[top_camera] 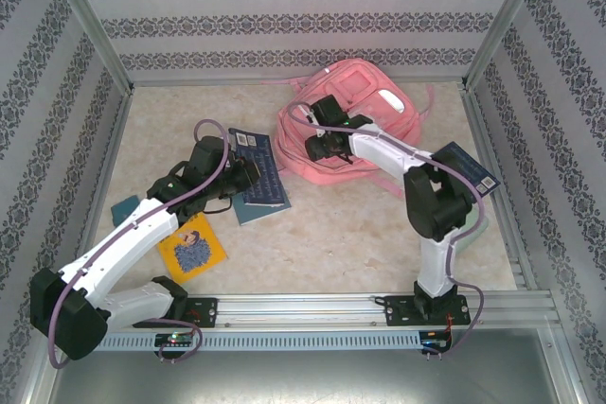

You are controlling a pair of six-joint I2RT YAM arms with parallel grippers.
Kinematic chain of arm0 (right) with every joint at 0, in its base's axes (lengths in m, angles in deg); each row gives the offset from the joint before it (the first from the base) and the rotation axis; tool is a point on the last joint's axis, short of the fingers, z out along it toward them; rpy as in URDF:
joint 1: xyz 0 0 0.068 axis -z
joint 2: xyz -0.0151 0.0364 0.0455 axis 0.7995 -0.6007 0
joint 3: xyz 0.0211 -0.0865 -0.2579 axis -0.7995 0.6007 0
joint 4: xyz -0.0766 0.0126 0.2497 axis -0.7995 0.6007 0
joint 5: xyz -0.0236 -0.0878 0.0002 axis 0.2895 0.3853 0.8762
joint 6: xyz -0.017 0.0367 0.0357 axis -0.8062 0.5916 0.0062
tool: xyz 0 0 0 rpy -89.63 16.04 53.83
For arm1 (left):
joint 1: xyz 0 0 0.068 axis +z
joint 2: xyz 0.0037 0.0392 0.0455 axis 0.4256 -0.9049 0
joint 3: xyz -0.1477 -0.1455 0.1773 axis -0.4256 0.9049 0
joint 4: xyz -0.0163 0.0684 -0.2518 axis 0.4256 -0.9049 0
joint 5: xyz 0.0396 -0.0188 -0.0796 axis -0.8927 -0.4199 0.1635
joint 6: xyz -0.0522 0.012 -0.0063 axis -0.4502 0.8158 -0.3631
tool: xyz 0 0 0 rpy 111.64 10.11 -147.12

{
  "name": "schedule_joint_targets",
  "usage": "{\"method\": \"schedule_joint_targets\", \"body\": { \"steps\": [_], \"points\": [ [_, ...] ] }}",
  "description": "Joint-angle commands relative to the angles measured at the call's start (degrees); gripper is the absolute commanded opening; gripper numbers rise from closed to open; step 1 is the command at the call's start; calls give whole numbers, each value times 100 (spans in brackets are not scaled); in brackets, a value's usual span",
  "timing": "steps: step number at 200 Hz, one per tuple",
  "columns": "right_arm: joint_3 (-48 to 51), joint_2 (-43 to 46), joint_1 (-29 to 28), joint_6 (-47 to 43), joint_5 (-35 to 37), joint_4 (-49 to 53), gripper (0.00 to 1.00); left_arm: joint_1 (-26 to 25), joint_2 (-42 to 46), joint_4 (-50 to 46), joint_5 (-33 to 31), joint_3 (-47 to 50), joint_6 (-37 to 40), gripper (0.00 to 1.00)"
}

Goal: Pack books, pencil case, and school supplies into a backpack

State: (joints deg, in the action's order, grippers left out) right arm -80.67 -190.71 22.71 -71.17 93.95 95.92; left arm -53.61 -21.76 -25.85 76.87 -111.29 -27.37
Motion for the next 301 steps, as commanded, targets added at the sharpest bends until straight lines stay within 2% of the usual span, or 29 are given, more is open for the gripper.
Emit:
{"method": "schedule_joint_targets", "body": {
  "steps": [1, 31, 58, 69, 85, 95, 104, 156, 199, 232, 260, 301],
  "points": [
    [-492, -425, -100, -399, 552, 313, 57, 114, 95, -262, -52, -84, 237, 0],
    [-936, -902, -98, -596, 1195, 416, 58, 173, 103, -294, 64, -126, 287, 0],
    [-1122, -1205, -92, -729, 1278, 459, 53, 206, 70, -252, 155, -116, 286, 0],
    [-1160, -1288, -93, -708, 1258, 512, 42, 208, 44, -224, 195, -104, 283, 0],
    [-1123, -1254, -92, -616, 1132, 538, 20, 211, 12, -113, 226, -88, 280, 0],
    [-1061, -1151, -105, -580, 1023, 518, 12, 219, -31, -30, 243, -84, 272, 0],
    [-1022, -1019, -118, -535, 972, 500, 0, 215, -99, 40, 256, -96, 253, 0],
    [-972, 55, -83, -253, 574, 454, 0, 227, -729, 675, 478, -324, 32, 0],
    [-1206, 659, 163, 247, 9, 548, 0, 258, -1339, 1391, 508, -621, -290, 0],
    [-1372, 935, 497, 849, -762, 526, 0, 252, -1937, 1930, 533, -856, -648, 0],
    [-1525, 1022, 759, 1277, -1459, 487, 0, 237, -2563, 2965, 821, -1019, -1033, 0],
    [-1687, 1101, 968, 1730, -2046, 448, 0, 110, -3449, 3904, 880, -1601, -1368, 0]
  ]
}}
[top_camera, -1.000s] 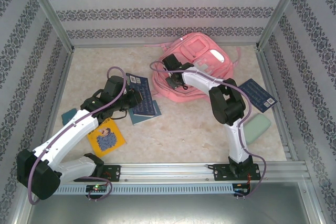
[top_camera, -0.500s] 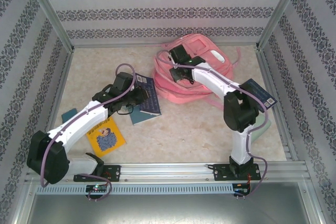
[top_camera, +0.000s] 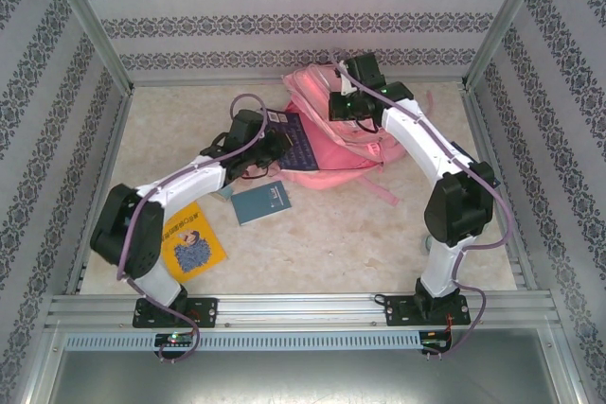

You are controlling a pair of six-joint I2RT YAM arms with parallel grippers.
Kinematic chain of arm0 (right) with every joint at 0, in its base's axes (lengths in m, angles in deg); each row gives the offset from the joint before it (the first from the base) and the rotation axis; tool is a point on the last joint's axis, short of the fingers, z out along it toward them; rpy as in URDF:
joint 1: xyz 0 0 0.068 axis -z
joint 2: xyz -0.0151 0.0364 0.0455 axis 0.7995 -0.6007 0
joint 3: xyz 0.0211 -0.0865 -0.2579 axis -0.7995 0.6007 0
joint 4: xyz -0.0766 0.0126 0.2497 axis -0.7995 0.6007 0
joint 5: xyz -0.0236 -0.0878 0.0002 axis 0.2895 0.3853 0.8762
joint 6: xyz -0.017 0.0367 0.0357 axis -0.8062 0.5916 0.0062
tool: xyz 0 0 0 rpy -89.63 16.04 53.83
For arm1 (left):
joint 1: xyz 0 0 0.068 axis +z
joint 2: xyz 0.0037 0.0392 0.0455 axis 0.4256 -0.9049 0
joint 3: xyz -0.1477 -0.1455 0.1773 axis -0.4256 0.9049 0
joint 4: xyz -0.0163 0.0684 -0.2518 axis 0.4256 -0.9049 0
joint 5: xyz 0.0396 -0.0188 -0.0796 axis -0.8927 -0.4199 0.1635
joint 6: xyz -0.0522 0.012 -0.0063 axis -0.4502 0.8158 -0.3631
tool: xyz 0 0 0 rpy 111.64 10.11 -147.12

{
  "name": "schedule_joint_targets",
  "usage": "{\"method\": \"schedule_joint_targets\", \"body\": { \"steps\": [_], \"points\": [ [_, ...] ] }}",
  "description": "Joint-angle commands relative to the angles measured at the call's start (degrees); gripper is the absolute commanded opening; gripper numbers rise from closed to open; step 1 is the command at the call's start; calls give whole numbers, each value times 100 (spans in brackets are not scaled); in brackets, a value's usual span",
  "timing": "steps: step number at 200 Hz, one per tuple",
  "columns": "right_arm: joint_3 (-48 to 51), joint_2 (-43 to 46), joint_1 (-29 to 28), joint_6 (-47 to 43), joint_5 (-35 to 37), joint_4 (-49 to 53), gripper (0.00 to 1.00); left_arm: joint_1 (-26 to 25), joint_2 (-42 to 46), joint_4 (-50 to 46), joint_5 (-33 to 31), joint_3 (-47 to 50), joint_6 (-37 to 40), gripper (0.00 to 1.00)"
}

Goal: Pack books, pencil case, and school supplies into a backpack

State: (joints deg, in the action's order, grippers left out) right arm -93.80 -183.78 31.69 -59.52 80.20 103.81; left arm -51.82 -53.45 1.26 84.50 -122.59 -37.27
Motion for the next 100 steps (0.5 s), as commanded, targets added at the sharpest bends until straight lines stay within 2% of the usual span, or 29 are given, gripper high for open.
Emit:
{"method": "schedule_joint_targets", "body": {
  "steps": [1, 45, 100],
  "points": [
    [-375, 408, 76, 579, -682, -343, 0, -78, -292, 1209, 115, -488, -393, 0],
    [-493, 454, 306, 1181, -1243, -521, 0, -339, -1406, 1637, 151, -1454, -719, 0],
    [-728, 330, 446, 1256, -1532, -512, 0, -586, -2735, 1691, 105, -2791, -888, 0]
  ]
}}
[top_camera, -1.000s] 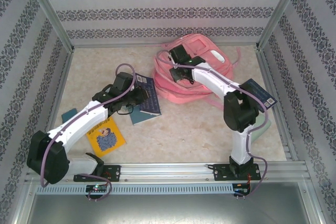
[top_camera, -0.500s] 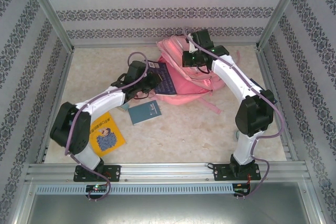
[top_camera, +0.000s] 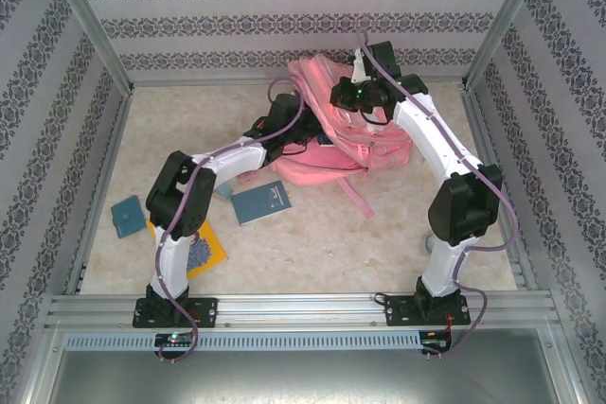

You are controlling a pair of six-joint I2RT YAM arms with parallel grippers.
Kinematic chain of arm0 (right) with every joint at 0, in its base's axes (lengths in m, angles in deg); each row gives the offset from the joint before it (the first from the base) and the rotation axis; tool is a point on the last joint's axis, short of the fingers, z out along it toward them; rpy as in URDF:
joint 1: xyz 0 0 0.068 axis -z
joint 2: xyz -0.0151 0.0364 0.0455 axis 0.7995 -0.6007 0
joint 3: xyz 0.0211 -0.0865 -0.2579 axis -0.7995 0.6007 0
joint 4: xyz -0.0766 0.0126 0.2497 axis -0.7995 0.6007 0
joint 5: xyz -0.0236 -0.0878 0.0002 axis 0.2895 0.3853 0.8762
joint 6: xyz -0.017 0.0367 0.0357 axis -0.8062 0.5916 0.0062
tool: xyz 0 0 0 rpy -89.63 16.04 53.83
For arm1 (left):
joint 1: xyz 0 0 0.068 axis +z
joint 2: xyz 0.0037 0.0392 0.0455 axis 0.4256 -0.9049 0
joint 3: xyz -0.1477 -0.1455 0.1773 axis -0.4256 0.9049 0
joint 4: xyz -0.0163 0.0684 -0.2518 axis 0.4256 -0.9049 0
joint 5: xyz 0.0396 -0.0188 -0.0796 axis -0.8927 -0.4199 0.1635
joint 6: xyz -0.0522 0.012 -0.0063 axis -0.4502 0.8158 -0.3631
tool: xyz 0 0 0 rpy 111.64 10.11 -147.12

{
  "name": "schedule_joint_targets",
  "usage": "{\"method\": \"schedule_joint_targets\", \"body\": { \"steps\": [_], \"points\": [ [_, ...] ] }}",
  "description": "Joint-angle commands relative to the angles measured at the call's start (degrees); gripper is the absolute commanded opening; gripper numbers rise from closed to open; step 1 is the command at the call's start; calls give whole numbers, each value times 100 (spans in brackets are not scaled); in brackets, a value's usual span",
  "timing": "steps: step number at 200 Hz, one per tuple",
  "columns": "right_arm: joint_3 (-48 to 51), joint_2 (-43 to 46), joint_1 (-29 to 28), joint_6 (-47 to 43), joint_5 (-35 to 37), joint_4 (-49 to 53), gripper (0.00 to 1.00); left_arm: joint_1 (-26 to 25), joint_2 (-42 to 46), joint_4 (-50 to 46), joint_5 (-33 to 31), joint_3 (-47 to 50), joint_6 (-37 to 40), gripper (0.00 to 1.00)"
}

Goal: Pack books, pencil case, and school supplies into a backpack

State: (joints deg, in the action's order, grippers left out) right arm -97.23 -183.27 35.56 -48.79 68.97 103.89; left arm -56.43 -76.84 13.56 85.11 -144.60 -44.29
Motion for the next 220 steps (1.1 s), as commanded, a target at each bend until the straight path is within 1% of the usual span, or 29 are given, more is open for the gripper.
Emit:
{"method": "schedule_joint_targets", "body": {
  "steps": [1, 25, 41, 68, 109, 122, 131, 158, 172, 179, 197, 220],
  "points": [
    [-384, 279, 57, 185, -411, -517, 0, -126, -433, 464, 48, -616, -197, 0],
    [-460, 223, 96, 153, -526, -483, 0, -226, -1031, 521, 18, -1164, -439, 0],
    [-504, 183, 98, 97, -559, -427, 0, -323, -1347, 335, -118, -1519, -431, 0],
    [-514, 148, 101, 69, -622, -398, 0, -499, -1862, -498, -324, -2340, -154, 0],
    [-536, 121, 108, 48, -669, -388, 0, -662, -2450, -1321, -555, -3246, -11, 0],
    [-520, 139, 116, 25, -643, -355, 0, -690, -2509, -1596, -622, -3398, 85, 8],
    [-484, 152, 122, 21, -623, -353, 0, -692, -2510, -1702, -657, -3410, 147, 17],
    [-351, 198, 146, 20, -587, -389, 0, -690, -2455, -2017, -769, -3428, 338, 36],
    [-327, 200, 165, 20, -583, -390, 0, -692, -2366, -2212, -853, -3430, 482, 52],
    [-310, 201, 165, 12, -582, -382, 0, -690, -2304, -2326, -907, -3428, 587, 58],
    [-280, 217, 177, -24, -546, -378, 0, -690, -2096, -2623, -1075, -3389, 857, 67],
    [-193, 226, 191, -58, -494, -381, 0, -681, -1793, -2738, -1192, -3176, 1089, 72]
  ]
}}
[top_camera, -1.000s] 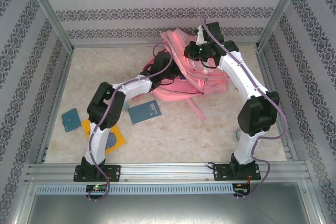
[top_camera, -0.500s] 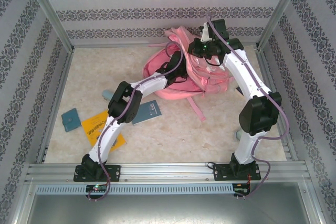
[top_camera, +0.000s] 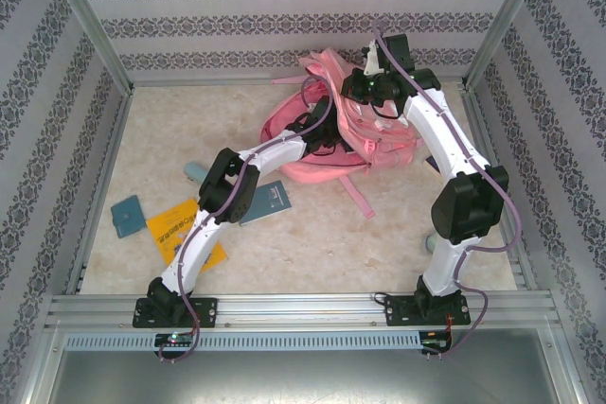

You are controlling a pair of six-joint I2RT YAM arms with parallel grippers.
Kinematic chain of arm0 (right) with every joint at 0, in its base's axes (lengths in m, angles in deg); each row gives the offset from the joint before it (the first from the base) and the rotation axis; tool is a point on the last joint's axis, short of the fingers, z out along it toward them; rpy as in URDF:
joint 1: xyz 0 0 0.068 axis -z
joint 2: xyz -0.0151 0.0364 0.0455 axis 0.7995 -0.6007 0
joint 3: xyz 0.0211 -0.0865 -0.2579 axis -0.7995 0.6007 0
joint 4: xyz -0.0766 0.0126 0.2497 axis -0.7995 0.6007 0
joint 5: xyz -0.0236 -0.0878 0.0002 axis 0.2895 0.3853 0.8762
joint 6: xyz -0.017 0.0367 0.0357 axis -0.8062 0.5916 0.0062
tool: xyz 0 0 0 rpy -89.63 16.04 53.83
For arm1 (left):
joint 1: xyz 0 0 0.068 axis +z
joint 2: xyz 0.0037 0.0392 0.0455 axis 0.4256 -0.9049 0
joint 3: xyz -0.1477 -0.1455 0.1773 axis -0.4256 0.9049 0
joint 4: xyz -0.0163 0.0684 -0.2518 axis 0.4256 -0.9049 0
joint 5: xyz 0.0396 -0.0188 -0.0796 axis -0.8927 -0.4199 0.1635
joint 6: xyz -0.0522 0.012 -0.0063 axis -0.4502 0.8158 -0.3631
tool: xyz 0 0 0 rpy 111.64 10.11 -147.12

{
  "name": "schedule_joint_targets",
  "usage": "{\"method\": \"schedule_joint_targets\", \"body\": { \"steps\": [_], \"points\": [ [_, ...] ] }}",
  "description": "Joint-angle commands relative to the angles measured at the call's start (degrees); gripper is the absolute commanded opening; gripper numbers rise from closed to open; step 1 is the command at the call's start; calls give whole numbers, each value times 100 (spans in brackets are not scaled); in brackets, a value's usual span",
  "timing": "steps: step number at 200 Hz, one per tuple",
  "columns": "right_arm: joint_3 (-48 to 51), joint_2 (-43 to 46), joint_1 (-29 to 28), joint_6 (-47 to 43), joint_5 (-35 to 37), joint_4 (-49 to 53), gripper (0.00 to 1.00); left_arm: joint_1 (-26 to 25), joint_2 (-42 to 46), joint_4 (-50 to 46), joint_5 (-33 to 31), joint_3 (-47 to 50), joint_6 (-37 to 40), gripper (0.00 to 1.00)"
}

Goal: Pack books, pencil case, and school supplies into a backpack

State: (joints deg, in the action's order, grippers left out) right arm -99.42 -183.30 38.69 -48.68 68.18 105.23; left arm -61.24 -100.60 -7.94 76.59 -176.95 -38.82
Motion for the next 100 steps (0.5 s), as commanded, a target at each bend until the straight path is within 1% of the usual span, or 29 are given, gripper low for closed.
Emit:
{"method": "schedule_joint_targets", "body": {
  "steps": [1, 17, 39, 70, 100],
  "points": [
    [27, 229, -124, -74, -406, -515, 0, -200, 598, -588, -346, 69, 554, 73],
    [106, 240, -108, -121, -347, -515, 0, -192, 847, -644, -421, 294, 697, 77],
    [256, 255, -55, -128, -278, -530, 0, -168, 1167, -1111, -682, 438, 849, 87],
    [474, 264, -36, -199, -155, -558, 0, -28, 1731, -1736, -871, 799, 1075, 89],
    [615, 183, -32, -271, -41, -632, 0, 153, 2570, -1951, -1108, 1753, 1230, 89]
  ]
}}
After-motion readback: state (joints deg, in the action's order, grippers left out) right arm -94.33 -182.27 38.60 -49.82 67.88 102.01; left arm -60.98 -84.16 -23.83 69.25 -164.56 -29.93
